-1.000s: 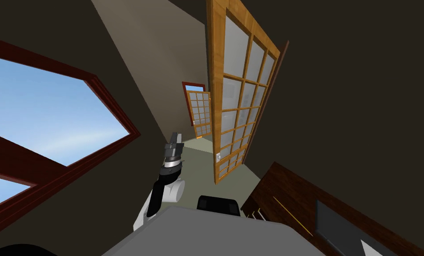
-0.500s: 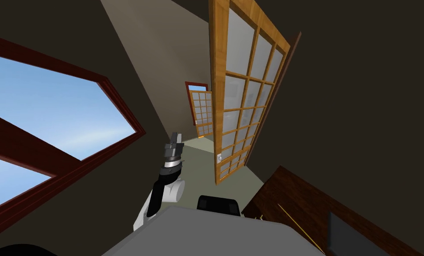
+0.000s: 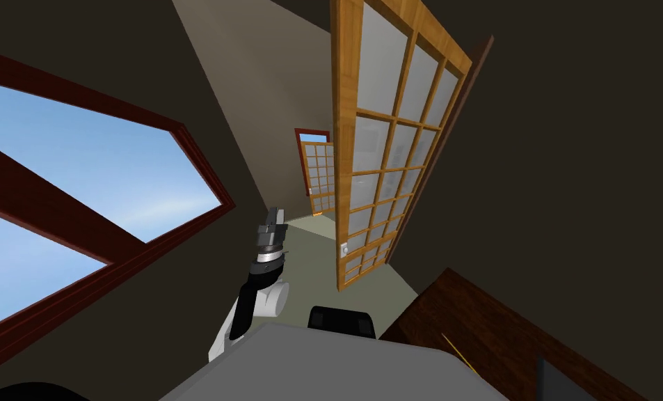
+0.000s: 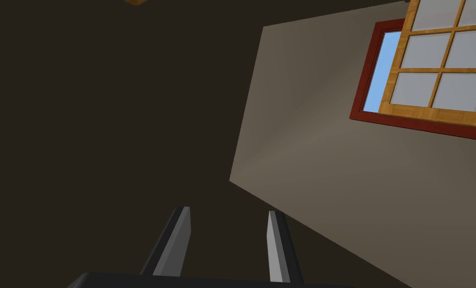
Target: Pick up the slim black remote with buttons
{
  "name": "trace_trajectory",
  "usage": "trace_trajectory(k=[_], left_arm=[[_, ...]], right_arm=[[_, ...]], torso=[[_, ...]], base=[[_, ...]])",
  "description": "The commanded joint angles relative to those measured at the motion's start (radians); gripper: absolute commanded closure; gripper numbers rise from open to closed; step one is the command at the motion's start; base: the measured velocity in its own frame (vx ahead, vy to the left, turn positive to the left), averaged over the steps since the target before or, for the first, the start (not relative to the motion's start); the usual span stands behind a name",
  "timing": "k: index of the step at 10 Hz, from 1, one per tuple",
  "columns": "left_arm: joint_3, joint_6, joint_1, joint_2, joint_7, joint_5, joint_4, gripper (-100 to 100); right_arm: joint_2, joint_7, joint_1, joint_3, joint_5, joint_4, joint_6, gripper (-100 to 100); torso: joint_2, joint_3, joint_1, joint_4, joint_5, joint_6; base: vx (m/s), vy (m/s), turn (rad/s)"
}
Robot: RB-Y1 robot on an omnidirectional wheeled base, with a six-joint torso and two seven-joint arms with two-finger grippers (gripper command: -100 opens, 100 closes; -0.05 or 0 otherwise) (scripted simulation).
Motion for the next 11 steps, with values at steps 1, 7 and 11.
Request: trace_trajectory(k=[1,7,11], left_arm=[[0.000,0.000,0.000,0.000,0.000,0.000,0.000,0],[0.000,0.000,0.000,0.000,0.000,0.000,0.000,0],[0.000,0.000,0.000,0.000,0.000,0.000,0.000,0]], right_arm=[[0.008,0.023,-0.022,0.020,0.008,0.033,-0.001,-100],[0.040,-0.044,-0.053,0.039,0.008,0.094,-0.014,-100],[0.052,-0.140,-0.060,0.052,0.006,0.106,-0.009,-100]], torso=[[0.000,0.000,0.000,0.000,0.000,0.000],[0.013,0.007,0.001,0.003,0.000,0.000],[0.011,0.006,0.001,0.002,0.000,0.000]], base=[[0.028,-0.062,0.139],[-0.069,-0.045,0.195],[-0.099,-0.028,0.230]])
